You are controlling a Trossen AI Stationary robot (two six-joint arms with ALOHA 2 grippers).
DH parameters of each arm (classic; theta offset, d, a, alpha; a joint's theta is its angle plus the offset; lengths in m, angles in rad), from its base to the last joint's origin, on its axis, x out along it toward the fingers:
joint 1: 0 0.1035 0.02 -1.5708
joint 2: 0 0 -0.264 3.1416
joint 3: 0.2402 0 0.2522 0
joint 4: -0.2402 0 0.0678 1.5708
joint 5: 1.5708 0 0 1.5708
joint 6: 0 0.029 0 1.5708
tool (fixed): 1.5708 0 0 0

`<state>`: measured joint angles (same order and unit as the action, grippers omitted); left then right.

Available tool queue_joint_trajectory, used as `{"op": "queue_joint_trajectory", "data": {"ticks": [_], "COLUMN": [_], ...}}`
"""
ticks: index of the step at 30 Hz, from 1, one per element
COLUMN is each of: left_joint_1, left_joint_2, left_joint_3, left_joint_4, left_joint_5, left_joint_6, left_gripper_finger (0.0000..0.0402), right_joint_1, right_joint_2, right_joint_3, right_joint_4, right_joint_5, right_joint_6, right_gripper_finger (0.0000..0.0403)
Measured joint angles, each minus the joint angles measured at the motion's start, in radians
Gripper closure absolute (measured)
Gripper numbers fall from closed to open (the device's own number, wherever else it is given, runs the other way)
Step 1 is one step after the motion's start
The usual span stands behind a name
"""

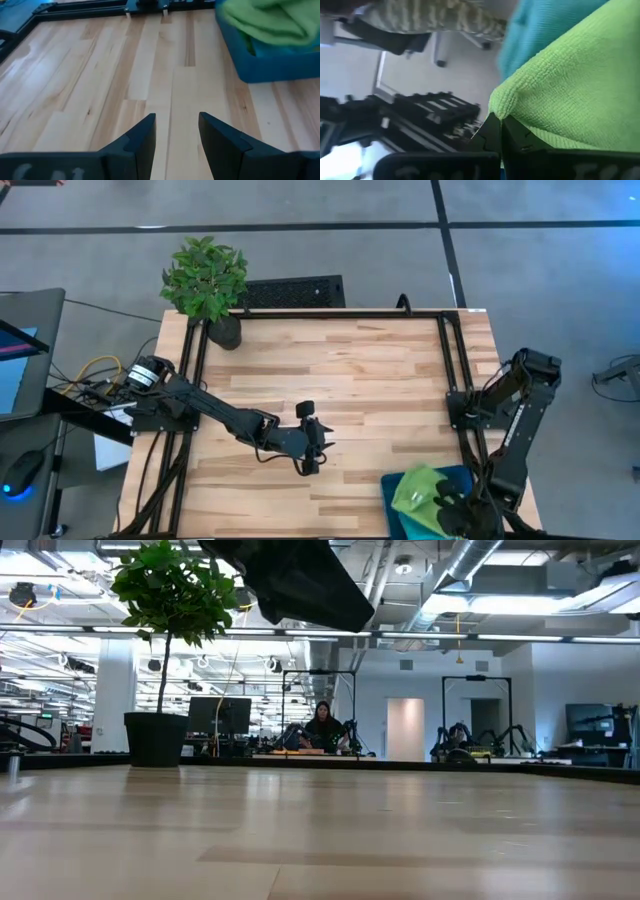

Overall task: Fold microfiber towels
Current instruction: Put the folded green towel into the bin

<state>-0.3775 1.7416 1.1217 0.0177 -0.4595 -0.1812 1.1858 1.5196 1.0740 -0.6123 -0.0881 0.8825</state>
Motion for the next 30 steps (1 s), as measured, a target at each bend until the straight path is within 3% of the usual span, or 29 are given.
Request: {"op": "queue_joint_trajectory", "data": {"ticks": [4,13,30], "left_joint_1": [0.0,0.0,-0.007], "left_joint_2": [0.0,0.0,0.0], "left_joint_3": [0.0,0.0,0.0], "left_joint_4": [0.0,0.0,-0.001], "left_joint_5": [0.0,0.002,0.088], "left_joint_6": [-0.007,-0.027,-0.034], "left_gripper_finger": [0.0259,0.0259,0.0259], "right_joint_1": [0.023,0.018,-0.032], "right_joint_2": [0.007,0.007,0.007], "right_joint_3": [0.0,0.0,0.0], "right_joint_4": [0.081,0.056,0.036], "right_joint_5": [-0.002,0.026,0.035], "right_joint_6": [0.0,0.024,0.026], "right_gripper_finger": [0.0389,0.0377,0.0279]}}
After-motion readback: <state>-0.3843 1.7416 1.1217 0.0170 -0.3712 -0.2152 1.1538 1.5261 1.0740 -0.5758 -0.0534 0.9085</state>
